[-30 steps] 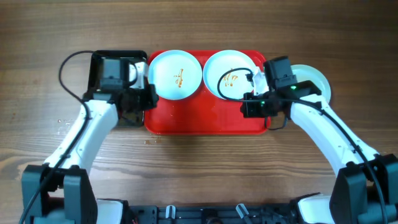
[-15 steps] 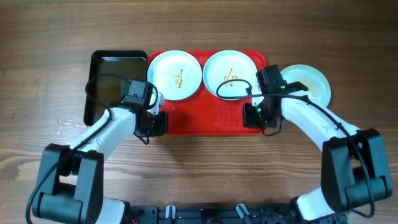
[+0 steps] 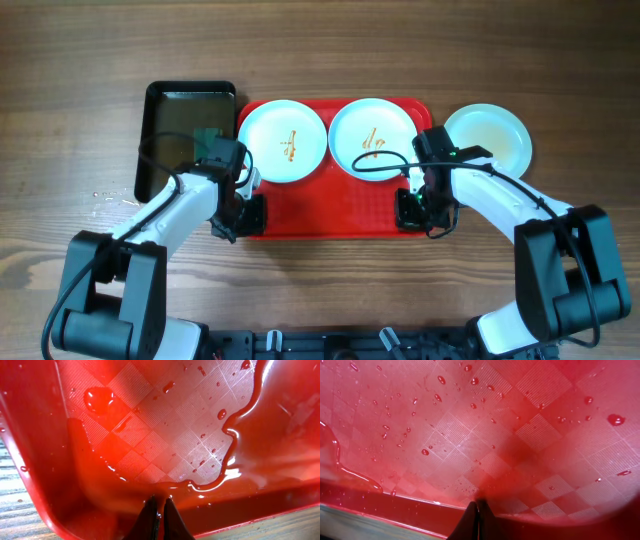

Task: Clean dirty plates on tray and stack at the side

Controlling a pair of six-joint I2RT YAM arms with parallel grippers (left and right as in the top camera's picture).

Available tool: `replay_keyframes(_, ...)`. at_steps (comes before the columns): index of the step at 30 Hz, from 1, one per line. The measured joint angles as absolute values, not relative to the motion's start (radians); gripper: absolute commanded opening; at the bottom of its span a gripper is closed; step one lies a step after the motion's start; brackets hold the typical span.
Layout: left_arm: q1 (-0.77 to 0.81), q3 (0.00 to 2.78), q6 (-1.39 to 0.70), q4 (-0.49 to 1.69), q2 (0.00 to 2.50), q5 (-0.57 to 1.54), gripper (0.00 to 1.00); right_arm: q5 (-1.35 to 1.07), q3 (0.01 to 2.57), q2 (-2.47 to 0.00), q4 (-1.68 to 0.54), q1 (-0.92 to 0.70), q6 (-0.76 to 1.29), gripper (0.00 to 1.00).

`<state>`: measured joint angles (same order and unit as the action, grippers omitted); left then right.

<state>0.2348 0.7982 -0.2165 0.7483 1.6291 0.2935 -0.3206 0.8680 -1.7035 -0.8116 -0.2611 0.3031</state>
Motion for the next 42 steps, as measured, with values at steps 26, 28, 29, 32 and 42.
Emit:
replay_keyframes(26,0.154,0.88,-0.233,0.631,1.346,-0.097,0.04,-0.184,1.038,-1.352,-0.823,-0.261,0.316,0.3)
replay_keyframes(28,0.083,0.88,-0.256,0.628,1.362,-0.115,0.04,-0.159,1.038,-1.317,-0.824,-0.261,0.317,0.3)
replay_keyframes(29,0.042,0.88,-0.265,0.628,1.379,-0.115,0.04,-0.148,1.038,-1.301,-0.826,-0.261,0.317,0.29)
replay_keyframes(32,-0.038,0.88,-0.278,0.636,1.446,-0.099,0.04,-0.131,1.038,-1.296,-0.836,-0.261,0.325,0.29)
replay_keyframes(42,-0.056,0.882,-0.291,0.791,1.54,-0.054,0.04,-0.125,1.038,-1.296,-0.853,-0.261,0.336,0.29)
